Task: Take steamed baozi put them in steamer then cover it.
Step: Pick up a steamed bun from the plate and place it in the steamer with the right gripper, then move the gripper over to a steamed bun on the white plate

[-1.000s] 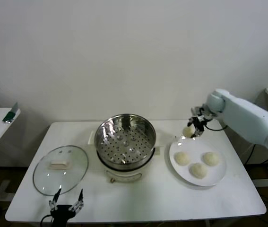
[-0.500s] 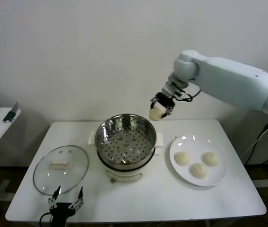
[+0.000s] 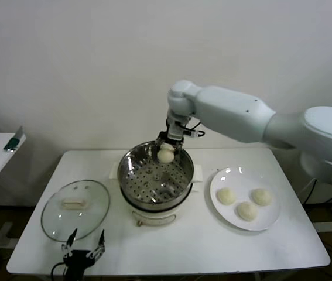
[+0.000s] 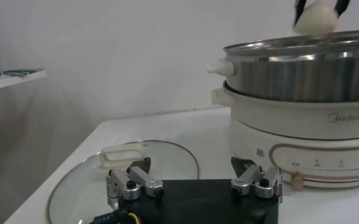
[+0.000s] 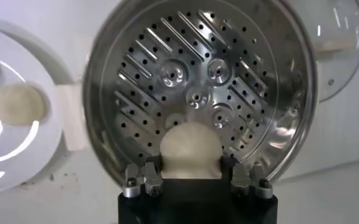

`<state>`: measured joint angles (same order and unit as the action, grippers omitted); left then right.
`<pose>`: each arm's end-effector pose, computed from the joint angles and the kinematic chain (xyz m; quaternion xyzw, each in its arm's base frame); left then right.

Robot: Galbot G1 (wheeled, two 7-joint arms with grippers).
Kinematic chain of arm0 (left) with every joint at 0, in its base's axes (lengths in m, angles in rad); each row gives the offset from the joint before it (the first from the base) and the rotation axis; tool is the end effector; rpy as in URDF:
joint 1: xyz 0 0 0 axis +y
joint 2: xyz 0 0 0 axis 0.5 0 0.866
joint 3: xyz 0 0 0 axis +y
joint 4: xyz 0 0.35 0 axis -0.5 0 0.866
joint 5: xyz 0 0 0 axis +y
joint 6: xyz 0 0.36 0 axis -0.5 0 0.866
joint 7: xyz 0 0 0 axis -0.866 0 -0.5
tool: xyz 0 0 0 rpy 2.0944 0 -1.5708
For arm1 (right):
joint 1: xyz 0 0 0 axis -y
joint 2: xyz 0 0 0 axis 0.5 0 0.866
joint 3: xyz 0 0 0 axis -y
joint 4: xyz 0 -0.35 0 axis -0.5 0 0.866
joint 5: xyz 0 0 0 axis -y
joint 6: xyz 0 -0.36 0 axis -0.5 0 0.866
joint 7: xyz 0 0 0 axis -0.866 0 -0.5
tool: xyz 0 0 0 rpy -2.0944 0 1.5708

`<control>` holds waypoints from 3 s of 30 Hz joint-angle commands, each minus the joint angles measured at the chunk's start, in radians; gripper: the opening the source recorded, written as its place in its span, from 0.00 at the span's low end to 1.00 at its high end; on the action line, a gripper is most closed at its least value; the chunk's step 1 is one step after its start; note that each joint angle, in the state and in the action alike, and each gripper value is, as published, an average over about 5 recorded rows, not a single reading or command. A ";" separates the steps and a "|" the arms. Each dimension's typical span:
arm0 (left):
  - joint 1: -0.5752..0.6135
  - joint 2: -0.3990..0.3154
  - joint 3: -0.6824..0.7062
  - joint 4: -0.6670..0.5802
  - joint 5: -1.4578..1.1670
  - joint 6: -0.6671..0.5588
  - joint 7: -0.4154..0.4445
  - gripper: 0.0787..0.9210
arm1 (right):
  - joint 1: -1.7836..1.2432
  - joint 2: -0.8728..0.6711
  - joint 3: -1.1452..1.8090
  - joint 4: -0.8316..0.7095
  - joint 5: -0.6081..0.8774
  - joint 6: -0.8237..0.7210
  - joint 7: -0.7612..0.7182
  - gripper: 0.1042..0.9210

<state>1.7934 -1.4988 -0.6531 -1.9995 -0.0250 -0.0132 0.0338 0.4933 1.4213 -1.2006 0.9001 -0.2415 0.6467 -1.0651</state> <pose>0.1048 0.0566 -0.3649 0.0188 -0.9873 -0.0511 0.1493 0.6073 0.1901 -0.0615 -0.6392 0.1054 -0.7613 0.0264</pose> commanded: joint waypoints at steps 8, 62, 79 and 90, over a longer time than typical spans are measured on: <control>-0.006 -0.004 0.002 0.001 0.001 -0.002 -0.001 0.88 | -0.135 0.152 0.100 -0.265 -0.224 0.106 0.047 0.65; -0.016 -0.015 0.009 -0.006 0.006 0.002 0.000 0.88 | 0.043 -0.706 -0.449 0.475 0.781 -1.003 0.231 0.88; -0.016 -0.019 0.004 0.002 0.007 -0.001 -0.001 0.88 | -0.195 -0.588 -0.233 0.266 0.680 -1.005 0.269 0.88; -0.022 -0.019 0.000 0.010 0.005 -0.002 -0.003 0.88 | -0.227 -0.544 -0.192 0.216 0.674 -1.002 0.269 0.71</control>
<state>1.7710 -1.5178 -0.6529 -1.9901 -0.0191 -0.0157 0.0313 0.3105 0.8596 -1.4302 1.1519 0.4429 -0.3428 -0.8032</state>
